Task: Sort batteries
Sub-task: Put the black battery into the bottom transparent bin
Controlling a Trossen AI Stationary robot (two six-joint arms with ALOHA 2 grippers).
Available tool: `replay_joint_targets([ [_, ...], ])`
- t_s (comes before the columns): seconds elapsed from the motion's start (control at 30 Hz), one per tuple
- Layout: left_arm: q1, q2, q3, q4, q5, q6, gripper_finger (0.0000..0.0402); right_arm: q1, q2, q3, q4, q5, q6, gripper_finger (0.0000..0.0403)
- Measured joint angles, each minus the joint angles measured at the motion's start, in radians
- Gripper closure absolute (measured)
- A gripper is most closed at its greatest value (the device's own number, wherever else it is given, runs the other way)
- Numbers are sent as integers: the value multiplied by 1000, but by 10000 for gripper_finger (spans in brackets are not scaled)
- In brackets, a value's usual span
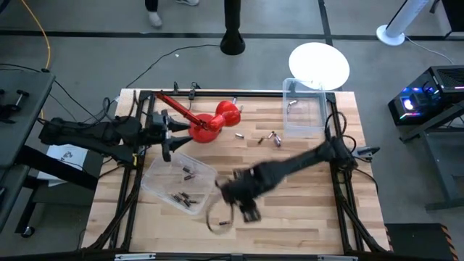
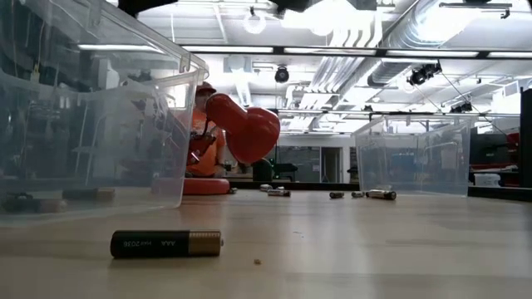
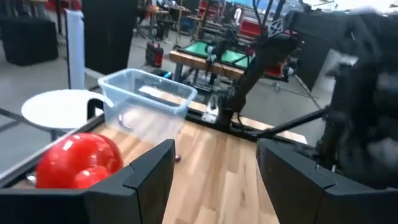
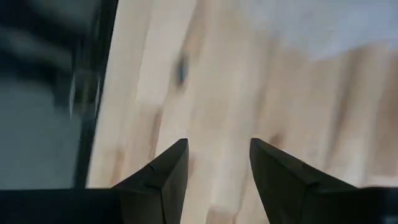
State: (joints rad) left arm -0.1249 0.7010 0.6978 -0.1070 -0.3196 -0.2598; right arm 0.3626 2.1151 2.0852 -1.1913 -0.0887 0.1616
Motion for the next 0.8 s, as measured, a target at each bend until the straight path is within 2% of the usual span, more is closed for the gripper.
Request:
replay_joint_targets([
  [0.1, -19, 30, 0, 2, -4, -1, 181, 67, 4, -135, 54, -4, -56, 238],
  [0.27, -34, 72, 0, 2, -12, -7, 181, 113, 7, -360, 432, -36, -45, 238],
  [0.47, -35, 96, -1, -2, -87, -53, 181, 90, 11, -480, 815, 62, 27, 238],
  [0.53, -35, 102, -1, 0, -110, -53, 181, 86, 22, -481, 870, 62, 32, 238],
  [0.7, -35, 104, -1, 1, -118, -61, 181, 106, 73, -469, 872, 67, 28, 238],
  [0.8, -35, 104, -1, 0, -119, -50, 181, 119, 105, -468, 894, 114, 61, 238],
])
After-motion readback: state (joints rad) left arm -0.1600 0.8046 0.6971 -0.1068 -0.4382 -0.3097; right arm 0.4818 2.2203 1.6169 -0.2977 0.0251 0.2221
